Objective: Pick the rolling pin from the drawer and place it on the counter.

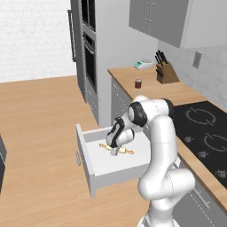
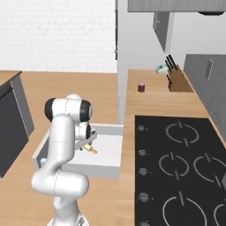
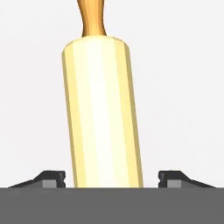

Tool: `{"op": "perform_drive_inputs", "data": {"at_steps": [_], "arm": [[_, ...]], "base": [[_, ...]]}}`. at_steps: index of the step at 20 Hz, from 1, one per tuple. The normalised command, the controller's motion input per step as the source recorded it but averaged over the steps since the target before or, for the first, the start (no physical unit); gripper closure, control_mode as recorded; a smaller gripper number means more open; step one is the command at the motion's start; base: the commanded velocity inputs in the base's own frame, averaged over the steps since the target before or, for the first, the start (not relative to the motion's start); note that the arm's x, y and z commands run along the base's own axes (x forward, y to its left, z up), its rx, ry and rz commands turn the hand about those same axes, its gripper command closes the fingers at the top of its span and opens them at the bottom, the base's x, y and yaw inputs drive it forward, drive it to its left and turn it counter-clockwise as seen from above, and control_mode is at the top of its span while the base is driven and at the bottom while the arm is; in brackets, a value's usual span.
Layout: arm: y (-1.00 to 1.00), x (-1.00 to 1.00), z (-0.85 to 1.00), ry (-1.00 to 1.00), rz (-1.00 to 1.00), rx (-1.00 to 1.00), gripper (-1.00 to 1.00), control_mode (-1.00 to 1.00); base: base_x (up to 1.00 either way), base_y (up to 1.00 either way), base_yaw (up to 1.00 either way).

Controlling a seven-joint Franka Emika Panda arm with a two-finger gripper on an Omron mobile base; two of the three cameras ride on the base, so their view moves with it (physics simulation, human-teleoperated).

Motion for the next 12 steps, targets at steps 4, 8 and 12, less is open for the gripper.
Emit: {"op": "perform_drive_inputs", "data": {"at_steps": [4, 8, 12], "arm": [[0.00, 0.00, 0.00, 0.00, 0.00, 0.00, 1.00, -1.00], [0.00, -0.05, 0.48, -0.02, 0.00, 0.04, 1.00, -1.00], [-0.09, -0.15, 1.00, -0.08, 0.00, 0.07, 1.00, -1.00]], "base": [[0.00, 0.00, 0.00], [0.00, 0.00, 0.00], [0.00, 0.00, 0.00]]}}
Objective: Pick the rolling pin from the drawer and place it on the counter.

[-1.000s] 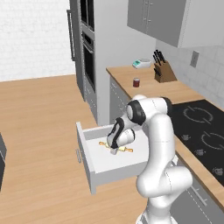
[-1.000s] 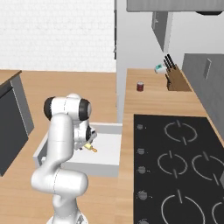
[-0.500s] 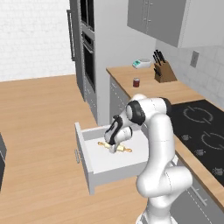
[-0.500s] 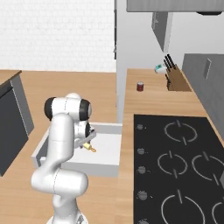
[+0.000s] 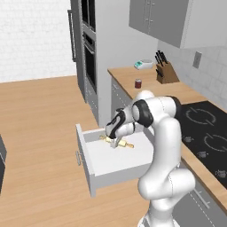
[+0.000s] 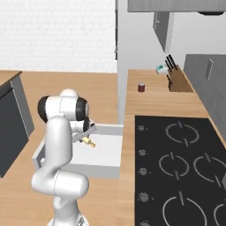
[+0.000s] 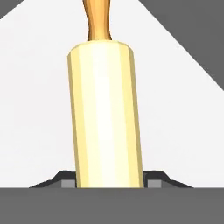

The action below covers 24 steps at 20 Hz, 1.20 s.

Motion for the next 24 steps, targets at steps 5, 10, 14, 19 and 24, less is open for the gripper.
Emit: {"op": "perform_drive_inputs", "data": {"at_steps": [5, 10, 14, 19, 24], "arm": [[-0.20, -0.11, 1.00, -0.13, -0.04, 0.06, 1.00, -1.00], [-0.27, -0.19, 1.00, -0.17, -0.01, 0.00, 1.00, -1.00], [-0.49, 0.27, 1.00, -0.19, 0.00, 0.00, 1.00, -1.00], [-0.53, 0.65, 1.00, -0.04, -0.07, -0.09, 1.00, -1.00], [-0.55, 0.54, 0.94, 0.00, -0.16, -0.11, 1.00, -1.00]], "base": [[0.00, 0.00, 0.00], [0.00, 0.00, 0.00], [0.00, 0.00, 0.00], [0.00, 0.00, 0.00], [0.00, 0.00, 0.00]]}}
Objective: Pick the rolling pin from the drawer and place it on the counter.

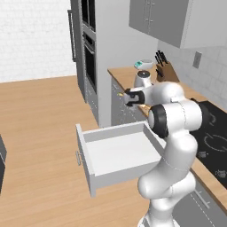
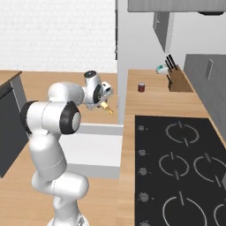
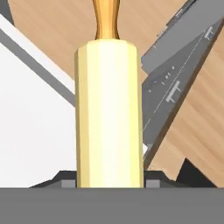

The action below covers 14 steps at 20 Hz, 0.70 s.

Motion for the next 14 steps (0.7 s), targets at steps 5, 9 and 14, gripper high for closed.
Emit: {"op": "perform_drive_inputs", "data": {"at_steps": [5, 9, 14], "arm": [[-0.86, 0.52, -0.01, -0.09, -0.14, -0.01, 1.00, -1.00], [-1.00, 0.62, -0.33, -0.13, -0.11, 0.09, 1.00, -1.00], [-0.73, 0.46, -0.32, -0.12, -0.05, 0.11, 1.00, -1.00]], "base": [[0.00, 0.00, 0.00], [0.00, 0.00, 0.00], [0.00, 0.00, 0.00]]}}
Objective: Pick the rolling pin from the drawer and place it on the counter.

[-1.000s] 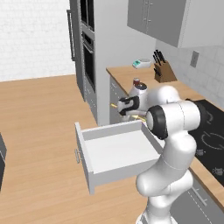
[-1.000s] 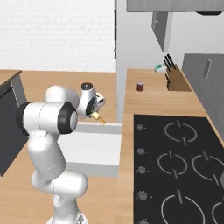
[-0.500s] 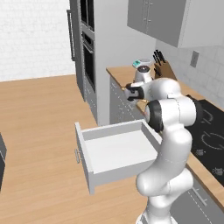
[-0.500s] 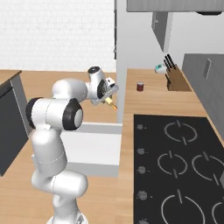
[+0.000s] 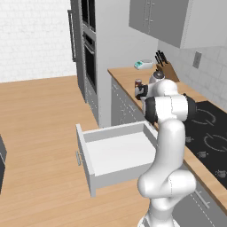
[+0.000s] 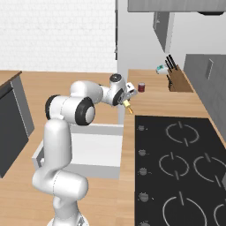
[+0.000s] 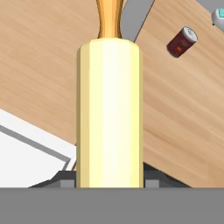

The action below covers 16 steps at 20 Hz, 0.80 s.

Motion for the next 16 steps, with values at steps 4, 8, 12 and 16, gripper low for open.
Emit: {"op": "perform_drive_inputs", "data": {"at_steps": [4, 8, 12, 16], "arm": [[-0.17, 0.24, -0.25, -0.06, 0.00, 0.07, 1.00, -1.00], [-0.06, 0.28, -0.24, -0.03, 0.00, 0.01, 1.00, -1.00], [-0.06, 0.54, -0.16, -0.12, 0.00, 0.00, 1.00, -1.00], [-0.01, 0.69, -0.02, -0.15, 0.02, 0.00, 1.00, -1.00]], "base": [[0.00, 0.00, 0.00], [0.00, 0.00, 0.00], [0.00, 0.00, 0.00], [0.00, 0.00, 0.00]]}}
